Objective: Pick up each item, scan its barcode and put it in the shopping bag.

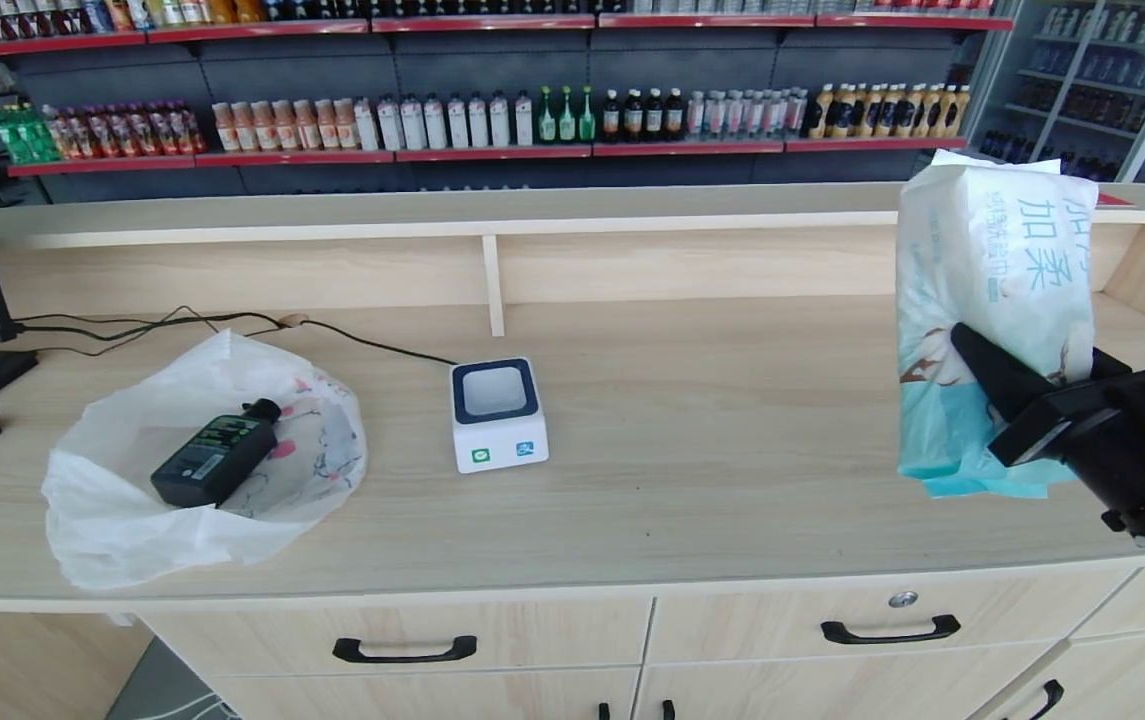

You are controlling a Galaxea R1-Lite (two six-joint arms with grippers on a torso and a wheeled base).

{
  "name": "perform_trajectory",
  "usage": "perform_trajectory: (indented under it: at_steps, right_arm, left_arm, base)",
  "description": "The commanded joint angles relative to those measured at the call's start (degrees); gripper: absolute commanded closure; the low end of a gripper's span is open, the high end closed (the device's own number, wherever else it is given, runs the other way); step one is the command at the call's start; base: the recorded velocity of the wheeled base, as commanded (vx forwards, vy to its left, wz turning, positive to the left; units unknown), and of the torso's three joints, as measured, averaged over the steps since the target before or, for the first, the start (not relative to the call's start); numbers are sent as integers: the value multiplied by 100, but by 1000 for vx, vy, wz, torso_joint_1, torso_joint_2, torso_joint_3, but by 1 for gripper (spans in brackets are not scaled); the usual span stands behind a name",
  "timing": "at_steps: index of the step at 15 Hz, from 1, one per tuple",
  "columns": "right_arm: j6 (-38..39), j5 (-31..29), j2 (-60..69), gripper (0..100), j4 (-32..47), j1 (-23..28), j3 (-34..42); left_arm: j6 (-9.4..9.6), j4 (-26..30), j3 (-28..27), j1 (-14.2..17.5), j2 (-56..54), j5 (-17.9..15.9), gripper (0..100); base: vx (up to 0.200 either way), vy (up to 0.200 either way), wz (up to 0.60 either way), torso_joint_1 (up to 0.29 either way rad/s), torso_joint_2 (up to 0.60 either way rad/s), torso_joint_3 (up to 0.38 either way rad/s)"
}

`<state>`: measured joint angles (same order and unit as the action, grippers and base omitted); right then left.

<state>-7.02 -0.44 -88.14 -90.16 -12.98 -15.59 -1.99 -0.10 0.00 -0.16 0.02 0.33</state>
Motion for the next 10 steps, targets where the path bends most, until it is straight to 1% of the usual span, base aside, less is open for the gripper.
perform_trajectory:
  at_steps: [1,7,9,10]
  right_arm:
    - [8,-316,34,100,16,-389,118]
    - [52,-308,121,100,16,-486,355]
    - [69,-220,192,100,16,-969,645]
    - [69,-211,209,100,16,-1119,707]
  left_arm:
    - [-3,-8,0,7,6,2,0]
    - [-12,-8,0,7,6,2,0]
    - [-30,-8,0,16,-2,2,0]
    - [-30,-8,0,7,-2,2,0]
  base:
    - [0,200,0,-2,7,7]
    - [0,200,0,-1,2,1]
    - [0,200,0,5,5,2]
    - [0,200,0,-2,2,7]
